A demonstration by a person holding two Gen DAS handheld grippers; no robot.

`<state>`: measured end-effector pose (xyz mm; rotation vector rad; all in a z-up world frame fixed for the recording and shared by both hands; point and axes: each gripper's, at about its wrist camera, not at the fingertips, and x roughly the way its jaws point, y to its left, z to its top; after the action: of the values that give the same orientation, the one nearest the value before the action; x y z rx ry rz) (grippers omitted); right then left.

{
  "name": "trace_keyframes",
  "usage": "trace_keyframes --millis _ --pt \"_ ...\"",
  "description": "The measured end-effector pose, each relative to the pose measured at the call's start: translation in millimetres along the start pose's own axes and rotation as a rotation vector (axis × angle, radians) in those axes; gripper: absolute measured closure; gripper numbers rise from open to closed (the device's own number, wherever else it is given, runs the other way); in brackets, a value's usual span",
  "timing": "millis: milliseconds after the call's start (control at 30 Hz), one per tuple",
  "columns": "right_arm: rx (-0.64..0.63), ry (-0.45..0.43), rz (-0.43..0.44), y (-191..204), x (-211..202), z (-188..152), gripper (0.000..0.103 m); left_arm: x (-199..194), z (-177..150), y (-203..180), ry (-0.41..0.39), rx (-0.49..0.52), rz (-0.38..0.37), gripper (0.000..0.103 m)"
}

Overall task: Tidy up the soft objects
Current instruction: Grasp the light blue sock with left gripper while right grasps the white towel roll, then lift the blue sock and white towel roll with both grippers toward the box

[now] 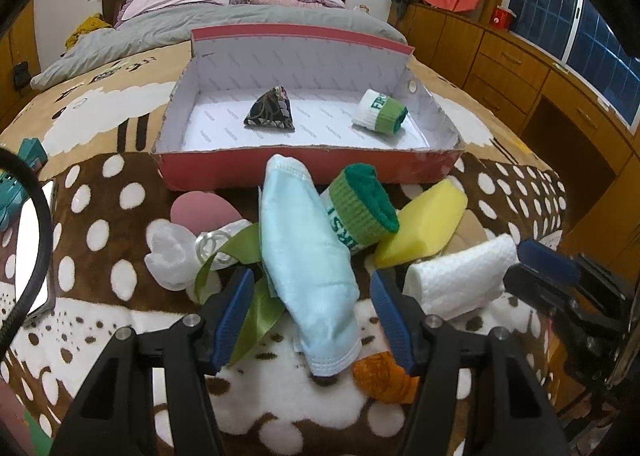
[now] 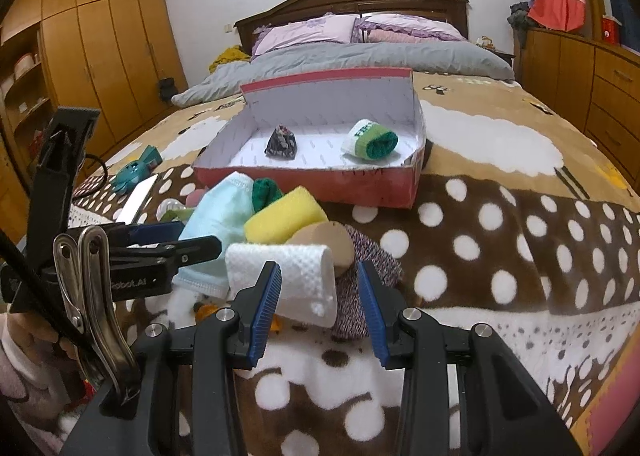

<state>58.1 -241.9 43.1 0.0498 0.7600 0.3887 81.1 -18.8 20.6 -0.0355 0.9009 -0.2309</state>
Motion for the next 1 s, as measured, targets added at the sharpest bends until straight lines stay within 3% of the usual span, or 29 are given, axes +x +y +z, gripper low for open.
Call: trace_keyframes --millis 133,300,367,700,867,1000 --pt "-0.003 0.014 0.008 0 4 -3 0.062 9 -1 -3 0.013 0.010 -0.001 0.047" --pt "-0.006 0.023 0.003 1 8 -8 0.060 18 -5 -2 0.036 0.009 -0.003 0.076" --pt "-0.005 0.025 -0.001 0 10 -9 0.053 17 -5 0 0.031 0.003 -0.006 0.078" --pt "0.000 0.019 0.022 4 15 -8 0.054 -14 -1 5 -0.042 -0.015 -0.050 0.080" --pt "-0.001 0.000 0.033 6 12 -9 0.096 -28 1 5 -0.072 -0.017 -0.058 0.080" --pt "0.015 -0.016 0.068 3 4 -8 0.097 -36 1 6 -0.093 -0.022 -0.066 0.080"
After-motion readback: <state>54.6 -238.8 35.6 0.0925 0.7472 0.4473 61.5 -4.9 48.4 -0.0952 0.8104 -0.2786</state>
